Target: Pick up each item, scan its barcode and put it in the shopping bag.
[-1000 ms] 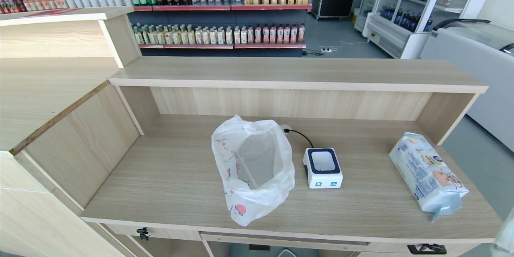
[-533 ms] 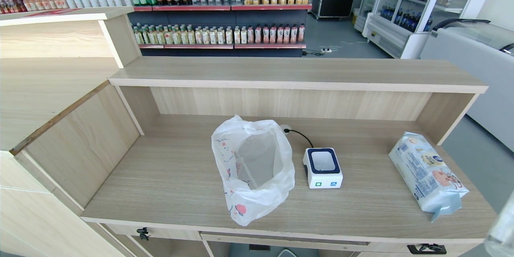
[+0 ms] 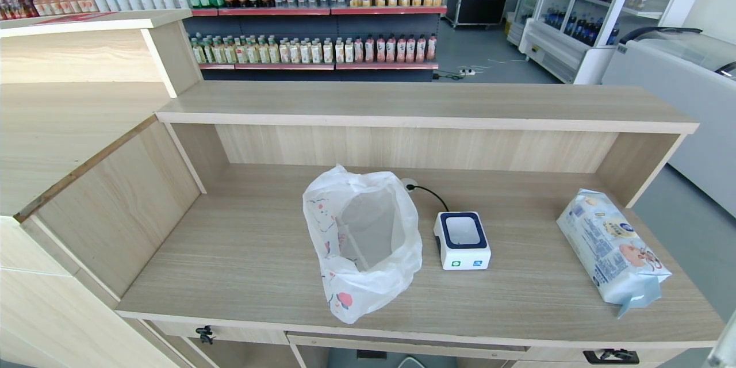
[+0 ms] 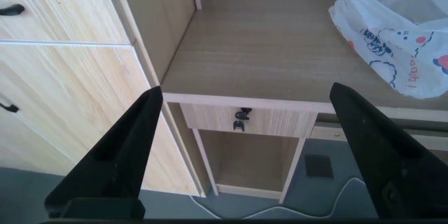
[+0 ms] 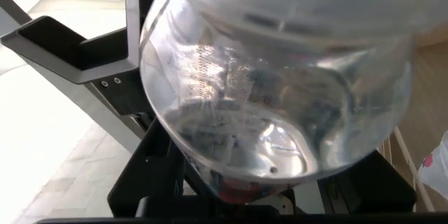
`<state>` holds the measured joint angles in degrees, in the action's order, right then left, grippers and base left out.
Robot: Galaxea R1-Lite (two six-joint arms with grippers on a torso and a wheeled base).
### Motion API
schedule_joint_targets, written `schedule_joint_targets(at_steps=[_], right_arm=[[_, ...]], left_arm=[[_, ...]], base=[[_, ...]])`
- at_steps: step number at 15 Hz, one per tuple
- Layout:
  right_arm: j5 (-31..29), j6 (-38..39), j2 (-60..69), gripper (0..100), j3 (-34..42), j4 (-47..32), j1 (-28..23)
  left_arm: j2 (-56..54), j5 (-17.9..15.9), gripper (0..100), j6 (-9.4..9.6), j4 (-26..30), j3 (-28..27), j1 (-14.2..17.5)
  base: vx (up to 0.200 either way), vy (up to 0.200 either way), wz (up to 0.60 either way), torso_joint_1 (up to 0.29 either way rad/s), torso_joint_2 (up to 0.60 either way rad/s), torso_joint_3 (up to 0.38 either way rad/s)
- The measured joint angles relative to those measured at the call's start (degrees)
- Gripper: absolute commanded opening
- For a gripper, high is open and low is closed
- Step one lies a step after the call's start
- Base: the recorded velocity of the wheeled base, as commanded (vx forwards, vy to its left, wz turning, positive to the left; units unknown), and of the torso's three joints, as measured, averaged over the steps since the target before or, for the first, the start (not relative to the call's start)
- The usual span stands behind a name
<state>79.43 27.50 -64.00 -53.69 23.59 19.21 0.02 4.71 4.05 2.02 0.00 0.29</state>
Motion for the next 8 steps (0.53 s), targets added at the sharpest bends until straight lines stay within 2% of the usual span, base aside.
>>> schedule_joint_targets(at_steps=[8], right_arm=[[-0.1,0.0,-0.2,0,0.2,-0.1,-0.1]], left_arm=[[0.0,0.0,100,0.0,0.0,0.0,0.0]], base=[[0.0,0.0,0.0,0.0,0.0,0.0]])
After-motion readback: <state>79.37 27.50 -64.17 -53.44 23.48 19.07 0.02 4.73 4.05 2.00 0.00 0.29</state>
